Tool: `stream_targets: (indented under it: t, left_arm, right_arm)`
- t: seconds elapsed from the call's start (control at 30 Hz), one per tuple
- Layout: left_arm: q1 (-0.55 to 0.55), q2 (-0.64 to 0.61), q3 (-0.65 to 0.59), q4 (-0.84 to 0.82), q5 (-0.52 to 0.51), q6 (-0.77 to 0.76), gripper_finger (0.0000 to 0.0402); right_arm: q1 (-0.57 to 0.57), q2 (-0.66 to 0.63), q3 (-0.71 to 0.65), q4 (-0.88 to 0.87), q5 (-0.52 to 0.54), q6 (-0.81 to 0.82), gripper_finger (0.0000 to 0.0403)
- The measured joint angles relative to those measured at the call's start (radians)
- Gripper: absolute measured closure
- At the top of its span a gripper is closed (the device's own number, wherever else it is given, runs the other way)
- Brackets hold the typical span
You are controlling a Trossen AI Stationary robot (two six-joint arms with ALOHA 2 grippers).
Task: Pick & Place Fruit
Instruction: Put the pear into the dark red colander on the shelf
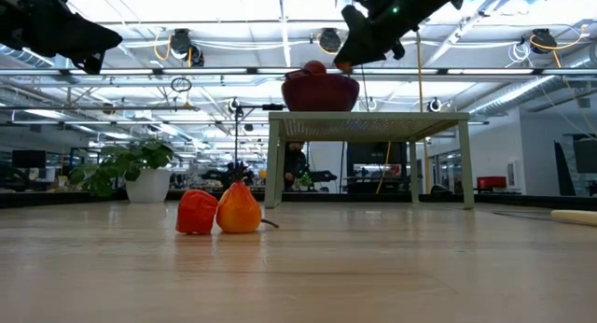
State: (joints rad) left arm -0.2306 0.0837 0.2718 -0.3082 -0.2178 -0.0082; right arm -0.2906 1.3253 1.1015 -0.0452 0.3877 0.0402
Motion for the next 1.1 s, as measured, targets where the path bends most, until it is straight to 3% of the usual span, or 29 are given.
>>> stream_targets:
  t: [0.27,0.67,1.1]
  left_arm:
    - [0.000,0.000,0.000,0.000,-0.020,0.002,0.0369]
    - [0.000,0.000,0.000,0.016,-0.020,0.000,0.0369]
    - [0.000,0.000,0.000,0.028,-0.020,0.000,0.0369]
  right_arm:
    - [-0.011,0.001,0.000,-0.020,-0.003,0.000,0.0268]
    - [-0.024,0.051,0.000,-0.024,-0.096,0.008,0.0268]
    - [-0.025,0.052,0.000,-0.019,-0.098,-0.018,0.0266]
